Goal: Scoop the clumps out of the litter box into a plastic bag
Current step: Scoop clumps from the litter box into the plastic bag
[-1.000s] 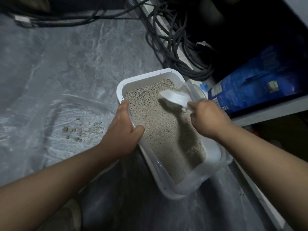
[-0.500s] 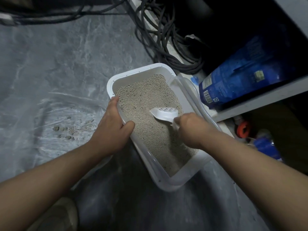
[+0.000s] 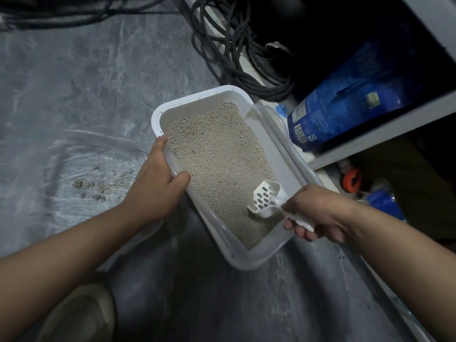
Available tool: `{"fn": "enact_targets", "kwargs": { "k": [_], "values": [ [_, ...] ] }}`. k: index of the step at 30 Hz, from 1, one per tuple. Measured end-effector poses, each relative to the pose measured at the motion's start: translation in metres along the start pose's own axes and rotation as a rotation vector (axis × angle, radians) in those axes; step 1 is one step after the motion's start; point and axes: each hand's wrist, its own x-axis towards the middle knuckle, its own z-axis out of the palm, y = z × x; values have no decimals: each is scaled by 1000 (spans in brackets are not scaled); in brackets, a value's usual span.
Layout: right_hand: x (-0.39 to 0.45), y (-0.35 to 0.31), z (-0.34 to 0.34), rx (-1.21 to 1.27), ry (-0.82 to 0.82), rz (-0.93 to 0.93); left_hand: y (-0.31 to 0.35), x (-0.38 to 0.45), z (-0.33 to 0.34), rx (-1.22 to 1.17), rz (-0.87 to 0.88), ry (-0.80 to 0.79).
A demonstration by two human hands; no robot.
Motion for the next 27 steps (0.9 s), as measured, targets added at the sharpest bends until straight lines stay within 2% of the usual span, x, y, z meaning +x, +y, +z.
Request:
{"fn": "enact_targets", "kwargs": {
  "k": [7, 11, 17, 27],
  "values": [
    [3, 2, 42, 271, -223, 97, -1, -1, -1, -1, -9, -7],
    [11, 1, 59, 438, -230, 103, 0, -1, -1, -13, -9, -9],
    [20, 2, 76, 507, -273, 38, 1, -1, 0, -3, -20, -1],
    [51, -36, 100, 572, -289, -23, 2, -1, 0, 36, -28, -2]
  ]
}}
